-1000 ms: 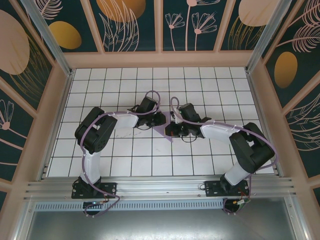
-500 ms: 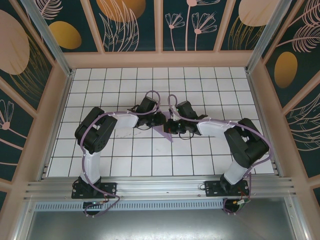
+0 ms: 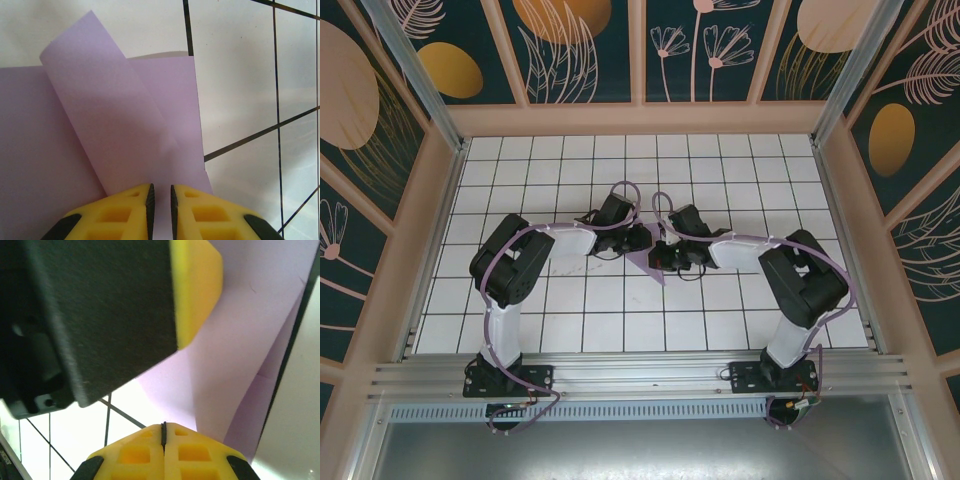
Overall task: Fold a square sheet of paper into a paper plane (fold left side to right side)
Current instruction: Fourth fold the wing at the center of the table.
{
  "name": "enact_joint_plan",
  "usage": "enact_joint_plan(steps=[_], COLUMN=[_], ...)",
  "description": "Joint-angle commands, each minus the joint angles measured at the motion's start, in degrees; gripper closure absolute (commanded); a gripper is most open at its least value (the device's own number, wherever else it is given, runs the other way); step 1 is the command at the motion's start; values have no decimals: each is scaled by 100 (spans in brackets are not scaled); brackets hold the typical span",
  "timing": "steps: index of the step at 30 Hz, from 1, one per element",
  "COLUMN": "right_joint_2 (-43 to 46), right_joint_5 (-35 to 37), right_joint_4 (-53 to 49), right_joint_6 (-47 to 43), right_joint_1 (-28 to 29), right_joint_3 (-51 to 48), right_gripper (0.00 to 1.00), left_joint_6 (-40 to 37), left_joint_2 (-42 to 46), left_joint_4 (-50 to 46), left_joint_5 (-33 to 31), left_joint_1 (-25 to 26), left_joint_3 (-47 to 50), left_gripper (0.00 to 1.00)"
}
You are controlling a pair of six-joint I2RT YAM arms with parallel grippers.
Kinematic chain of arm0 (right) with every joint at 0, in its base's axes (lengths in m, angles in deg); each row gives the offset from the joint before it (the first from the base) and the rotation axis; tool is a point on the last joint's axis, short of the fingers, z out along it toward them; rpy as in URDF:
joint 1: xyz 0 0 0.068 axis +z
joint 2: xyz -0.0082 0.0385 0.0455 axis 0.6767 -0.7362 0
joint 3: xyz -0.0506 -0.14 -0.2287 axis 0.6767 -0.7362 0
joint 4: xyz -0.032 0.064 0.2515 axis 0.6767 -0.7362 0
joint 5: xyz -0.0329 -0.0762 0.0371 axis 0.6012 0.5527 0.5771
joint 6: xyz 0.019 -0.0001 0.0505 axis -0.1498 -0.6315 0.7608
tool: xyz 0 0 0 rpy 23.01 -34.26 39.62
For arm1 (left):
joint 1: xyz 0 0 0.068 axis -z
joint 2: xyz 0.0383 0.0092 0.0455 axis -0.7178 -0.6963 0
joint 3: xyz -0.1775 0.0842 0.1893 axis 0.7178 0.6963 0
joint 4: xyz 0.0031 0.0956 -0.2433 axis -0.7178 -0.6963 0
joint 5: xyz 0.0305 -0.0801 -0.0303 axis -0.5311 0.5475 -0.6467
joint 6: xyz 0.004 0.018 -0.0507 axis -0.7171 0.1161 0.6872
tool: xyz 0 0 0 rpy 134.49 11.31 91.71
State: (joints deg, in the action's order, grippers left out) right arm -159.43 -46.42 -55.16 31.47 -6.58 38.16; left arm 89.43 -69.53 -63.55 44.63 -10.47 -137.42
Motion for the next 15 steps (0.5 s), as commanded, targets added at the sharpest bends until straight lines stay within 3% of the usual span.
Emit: enact_joint_plan(steps=[1,15], right_joint_2=[-128,-154], right_joint_5=[98,289], right_joint_4=[-302,-760], right_joint_6=[-101,-256], right_joint_1=[53,114], right_joint_3=[96,5], right_gripper=[100,100], left_joint_6=[-106,-113], left_joint_2=[-33,-32], left_joint_4=[-634,-659], left_joint_5=[-296,-336], left_joint_1=[-36,-33], left_joint_3=[73,90], left_gripper=[79,79])
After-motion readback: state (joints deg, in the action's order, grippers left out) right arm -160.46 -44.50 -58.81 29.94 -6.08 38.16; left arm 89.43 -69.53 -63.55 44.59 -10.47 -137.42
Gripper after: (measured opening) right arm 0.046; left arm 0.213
